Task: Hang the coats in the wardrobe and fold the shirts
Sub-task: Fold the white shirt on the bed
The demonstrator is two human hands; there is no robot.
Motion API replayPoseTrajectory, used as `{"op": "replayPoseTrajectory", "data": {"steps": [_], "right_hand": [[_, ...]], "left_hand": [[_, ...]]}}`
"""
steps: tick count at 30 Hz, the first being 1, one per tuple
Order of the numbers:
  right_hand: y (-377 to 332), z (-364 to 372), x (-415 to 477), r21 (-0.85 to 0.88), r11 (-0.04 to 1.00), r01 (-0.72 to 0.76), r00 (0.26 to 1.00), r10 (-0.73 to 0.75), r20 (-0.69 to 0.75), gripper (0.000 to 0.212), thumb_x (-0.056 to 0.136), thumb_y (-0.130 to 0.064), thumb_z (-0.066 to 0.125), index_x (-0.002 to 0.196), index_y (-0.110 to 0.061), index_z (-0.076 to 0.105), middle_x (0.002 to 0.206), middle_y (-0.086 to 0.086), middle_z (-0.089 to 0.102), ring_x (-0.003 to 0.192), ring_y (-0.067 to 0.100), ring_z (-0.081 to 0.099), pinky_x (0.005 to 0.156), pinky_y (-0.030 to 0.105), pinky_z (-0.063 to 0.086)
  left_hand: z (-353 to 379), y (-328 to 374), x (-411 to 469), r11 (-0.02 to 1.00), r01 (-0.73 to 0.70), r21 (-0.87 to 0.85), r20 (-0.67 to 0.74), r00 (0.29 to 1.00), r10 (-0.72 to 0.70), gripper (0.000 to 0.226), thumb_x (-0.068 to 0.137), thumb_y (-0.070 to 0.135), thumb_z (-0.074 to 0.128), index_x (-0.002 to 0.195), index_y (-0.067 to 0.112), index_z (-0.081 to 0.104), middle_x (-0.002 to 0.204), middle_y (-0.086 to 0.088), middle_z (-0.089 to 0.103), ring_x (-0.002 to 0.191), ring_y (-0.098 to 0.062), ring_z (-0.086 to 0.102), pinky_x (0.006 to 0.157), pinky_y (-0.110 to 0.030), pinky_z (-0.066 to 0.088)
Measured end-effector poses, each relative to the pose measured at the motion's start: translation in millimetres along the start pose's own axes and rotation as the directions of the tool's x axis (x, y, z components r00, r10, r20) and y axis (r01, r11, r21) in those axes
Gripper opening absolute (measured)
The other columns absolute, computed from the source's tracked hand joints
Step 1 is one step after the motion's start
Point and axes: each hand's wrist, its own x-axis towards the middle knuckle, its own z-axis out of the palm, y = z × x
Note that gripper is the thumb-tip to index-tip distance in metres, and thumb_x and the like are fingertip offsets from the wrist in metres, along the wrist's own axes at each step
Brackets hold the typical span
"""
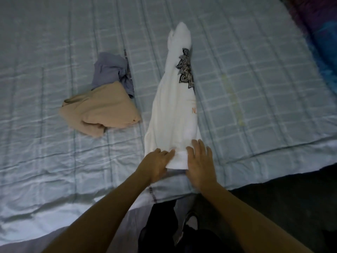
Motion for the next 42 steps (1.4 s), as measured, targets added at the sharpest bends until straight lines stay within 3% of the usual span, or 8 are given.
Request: {"op": "replayPoseTrajectory", "data": {"steps": [5,11,15,21,26,33,38,42], "right_hand": [[11.7,-42.9,-50.0,0.238,0.953,0.187,0.982,-0.188,-0.019,0.088,0.036,-0.031,0.085,0.115,-0.016,0.049,0.103,0.004,0.066,0.077,0.021,0.067,0.062,0.029,0.052],[22.5,-113.9,-22.2,0.266,0.949,0.167,0.978,-0.124,-0.17,0.06,0.061,-0.028,0.064,0.119,-0.019,0.05,0.103,0.004,0.065,0.07,0.024,0.064,0.057,0.028,0.05],[23.3,-138.7,29.1,0.205,0.968,0.146,0.957,-0.085,-0.279,0.051,0.071,-0.019,0.064,0.121,-0.016,0.054,0.106,0.008,0.066,0.063,0.028,0.062,0.057,0.034,0.052],[16.6,-91.0,95.1,0.067,0.998,-0.018,0.934,0.041,-0.355,0.066,0.076,-0.016,0.071,0.135,-0.015,0.043,0.137,0.018,0.046,0.126,0.03,0.042,0.1,0.047,0.037],[19.7,-13.2,66.0,0.131,0.959,0.252,0.957,-0.227,-0.181,0.037,0.091,-0.025,0.05,0.123,-0.008,0.059,0.134,0.016,0.053,0.129,0.033,0.045,0.109,0.046,0.026],[36.3,-0.5,87.6,0.067,0.971,0.23,0.969,-0.221,-0.11,0.055,0.09,-0.03,0.045,0.14,-0.007,0.041,0.146,0.017,0.039,0.138,0.033,0.031,0.112,0.051,0.02],[34.0,-14.2,94.6,0.063,0.977,0.203,0.972,-0.193,-0.131,0.063,0.062,-0.009,0.079,0.122,-0.003,0.06,0.126,0.018,0.06,0.117,0.036,0.056,0.099,0.052,0.042],[26.7,-34.4,75.4,0.125,0.975,0.183,0.983,-0.177,-0.056,0.07,0.052,-0.013,0.087,0.116,-0.003,0.063,0.118,0.018,0.064,0.108,0.035,0.062,0.09,0.051,0.048]], "left_hand": [[-28.8,33.1,-37.8,0.985,0.09,-0.148,0.274,0.961,-0.046,0.052,0.093,0.024,0.051,0.144,0.021,0.039,0.145,-0.005,0.045,0.13,-0.023,0.043,0.105,-0.023,0.027],[-134.7,45.5,6.7,0.98,0.166,-0.109,0.337,0.934,-0.121,0.031,0.089,0.018,0.056,0.119,0.013,0.063,0.123,-0.011,0.062,0.11,-0.026,0.057,0.087,-0.026,0.042],[-179.1,18.6,43.0,0.975,0.215,0.049,0.108,0.97,-0.22,0.021,0.083,0.027,0.058,0.1,0.019,0.068,0.111,-0.009,0.066,0.103,-0.03,0.059,0.082,-0.033,0.045],[-122.7,-20.8,85.4,0.957,0.278,0.086,-0.53,0.826,-0.193,0.044,0.069,0.016,0.075,0.11,0.007,0.062,0.114,-0.022,0.059,0.111,-0.038,0.051,0.095,-0.051,0.04],[-9.1,-24.3,57.3,0.992,-0.042,0.116,-0.292,0.954,0.074,0.054,0.092,0.035,0.047,0.137,0.005,0.045,0.14,-0.022,0.045,0.133,-0.037,0.038,0.11,-0.05,0.023],[6.5,-38.4,84.9,0.992,0.064,0.11,-0.216,0.976,-0.039,0.086,0.084,0.059,0.051,0.149,0.014,0.017,0.154,-0.021,0.021,0.144,-0.034,0.014,0.113,-0.059,0.012],[4.2,-28.6,93.3,0.992,0.125,0.028,-0.179,0.977,-0.118,0.086,0.075,0.017,0.078,0.142,-0.001,0.028,0.142,-0.024,0.042,0.132,-0.037,0.042,0.103,-0.055,0.039],[-15.0,-19.2,69.0,0.998,0.068,-0.019,-0.075,0.995,-0.069,0.07,0.087,-0.001,0.053,0.147,0.0,0.016,0.151,-0.023,0.026,0.139,-0.034,0.03,0.112,-0.045,0.027]]}}
